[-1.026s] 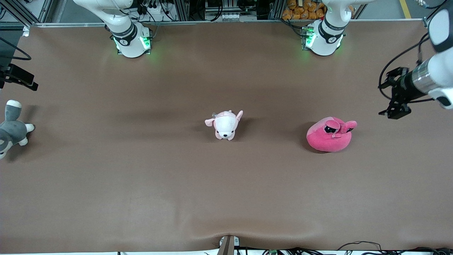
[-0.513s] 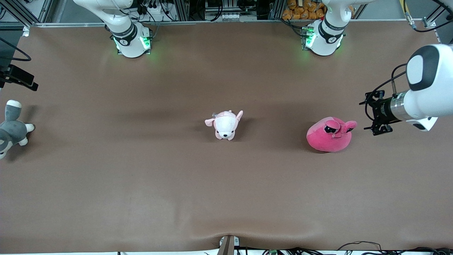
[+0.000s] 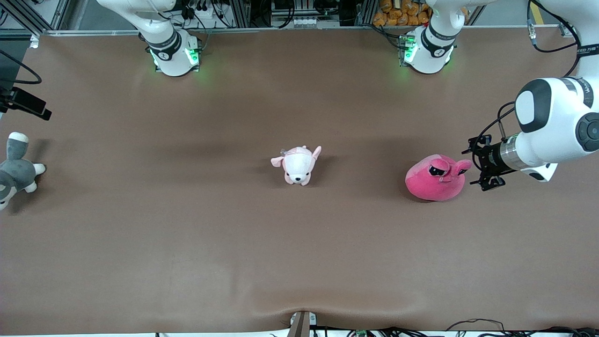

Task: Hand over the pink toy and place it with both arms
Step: 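Lower the left gripper and grasp the pink toy's ear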

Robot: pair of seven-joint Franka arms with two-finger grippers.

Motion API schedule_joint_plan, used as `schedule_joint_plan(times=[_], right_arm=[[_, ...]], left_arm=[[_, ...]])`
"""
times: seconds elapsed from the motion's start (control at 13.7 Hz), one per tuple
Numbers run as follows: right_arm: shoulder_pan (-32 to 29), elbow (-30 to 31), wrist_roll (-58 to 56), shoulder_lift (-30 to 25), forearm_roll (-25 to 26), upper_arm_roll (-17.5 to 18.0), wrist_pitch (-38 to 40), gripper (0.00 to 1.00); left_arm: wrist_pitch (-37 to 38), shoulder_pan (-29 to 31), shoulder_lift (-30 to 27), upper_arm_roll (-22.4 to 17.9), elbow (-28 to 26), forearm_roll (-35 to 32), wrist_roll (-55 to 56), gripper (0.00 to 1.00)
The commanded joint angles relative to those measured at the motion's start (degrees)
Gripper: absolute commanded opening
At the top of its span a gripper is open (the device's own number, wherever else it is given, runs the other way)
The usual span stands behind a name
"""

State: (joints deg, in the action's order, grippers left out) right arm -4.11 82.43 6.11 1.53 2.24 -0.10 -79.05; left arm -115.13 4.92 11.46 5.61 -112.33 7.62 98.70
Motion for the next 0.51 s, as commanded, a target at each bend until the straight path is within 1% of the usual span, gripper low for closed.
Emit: schedule_joint_plan(times=[0.0,0.07,0.15,0.22,0.29,0.37,0.44], right_arm=[[-1.2,-0.5,0.9,0.1,-0.5,0.7,0.7,1.00],[-1.1,-0.2,2.1,0.1,-0.5,0.7,0.7,1.00],[-0.9,-0.1,3.9,0.2,-0.5,0.7,0.8,1.00],[-0.6,-0.1,5.0,0.1,-0.5,0.7,1.3,1.00],[-0.5,-0.1,5.1,0.1,-0.5,0.7,1.3,1.00],[-0.5,-0.1,5.2,0.2,-0.5,0.7,1.4,1.00],[-0.5,-0.1,5.2,0.2,-0.5,0.7,1.5,1.00]], left_arm=[[-2.0,0.0,0.1,0.5,-1.0,2.7,0.7,0.98],[-2.8,0.0,0.7,0.5,-1.2,2.8,0.7,0.86],[-4.0,0.1,1.1,0.5,-1.4,2.8,0.7,0.68],[-4.8,0.0,1.8,0.5,-1.3,2.8,0.7,0.49],[-4.9,-0.1,2.1,0.5,-1.2,2.8,0.7,0.27],[-4.9,-0.2,2.0,0.5,-1.0,3.2,1.0,0.07],[-4.8,-0.2,1.7,0.5,-0.8,3.6,1.2,0.00]])
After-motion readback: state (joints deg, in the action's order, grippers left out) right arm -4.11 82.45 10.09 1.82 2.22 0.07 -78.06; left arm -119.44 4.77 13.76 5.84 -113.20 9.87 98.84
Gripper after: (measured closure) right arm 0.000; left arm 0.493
